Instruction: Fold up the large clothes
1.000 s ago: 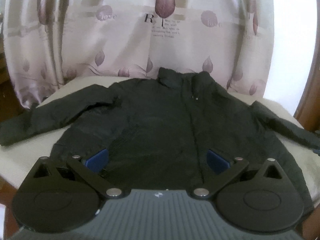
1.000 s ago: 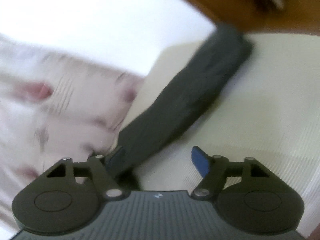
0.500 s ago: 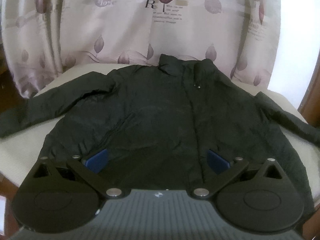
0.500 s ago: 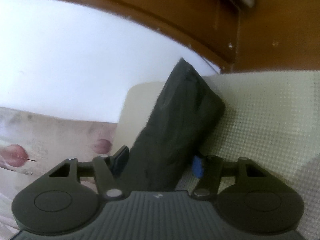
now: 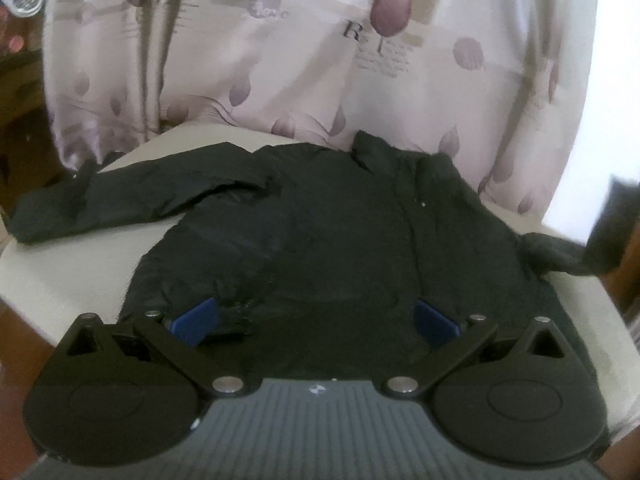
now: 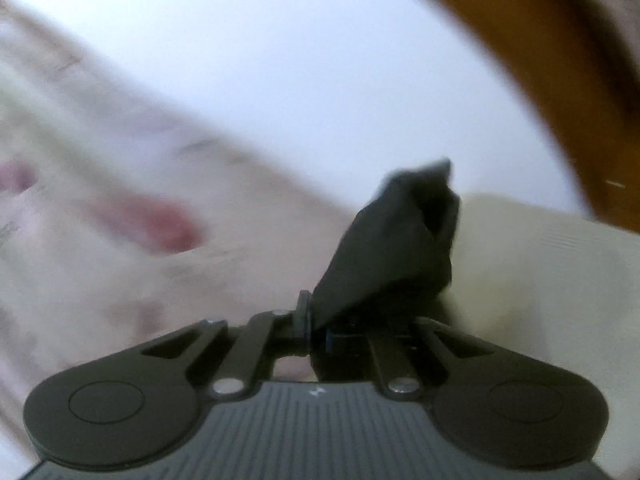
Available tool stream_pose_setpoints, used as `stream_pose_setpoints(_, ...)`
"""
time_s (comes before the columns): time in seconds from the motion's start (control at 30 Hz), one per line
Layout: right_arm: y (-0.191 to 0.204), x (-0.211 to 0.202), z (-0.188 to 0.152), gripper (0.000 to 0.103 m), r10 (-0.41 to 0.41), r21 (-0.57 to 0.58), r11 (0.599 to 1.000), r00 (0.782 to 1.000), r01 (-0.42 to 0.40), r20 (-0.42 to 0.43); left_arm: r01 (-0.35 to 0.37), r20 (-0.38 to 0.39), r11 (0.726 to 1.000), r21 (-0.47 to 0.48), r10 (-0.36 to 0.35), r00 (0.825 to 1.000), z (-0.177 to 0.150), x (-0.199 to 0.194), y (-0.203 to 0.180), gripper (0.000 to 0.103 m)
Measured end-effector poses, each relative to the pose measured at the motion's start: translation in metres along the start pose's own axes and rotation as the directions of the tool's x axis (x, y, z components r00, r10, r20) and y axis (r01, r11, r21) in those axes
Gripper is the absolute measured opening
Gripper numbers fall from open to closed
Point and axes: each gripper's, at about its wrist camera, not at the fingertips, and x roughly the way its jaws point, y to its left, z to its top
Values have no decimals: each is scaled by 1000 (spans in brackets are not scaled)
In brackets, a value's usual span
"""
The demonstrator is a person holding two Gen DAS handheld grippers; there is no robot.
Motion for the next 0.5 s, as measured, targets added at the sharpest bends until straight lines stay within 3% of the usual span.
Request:
stream_pose_setpoints(0.1, 72, 29, -28, 6, 145, -29, 989, 989, -146, -37, -1, 19, 1000, 6, 1, 1000, -1, -7, 8, 103)
stream_pose_setpoints(0.17, 113, 55, -55, 6, 230, -35, 972, 969, -234, -94, -7, 27, 1000, 11, 7, 1000, -2, -10, 15, 103)
stream_pose_setpoints(0.3, 175, 101, -126, 6, 320, -63, 938, 921, -341, -223, -6, 34, 999, -36, 7, 999, -2, -14, 36, 103)
stream_pose_setpoints(0.5, 217, 153, -240, 6, 294, -58, 936, 860, -347, -416, -13, 13, 996, -93, 15, 1000, -6, -11, 67, 103)
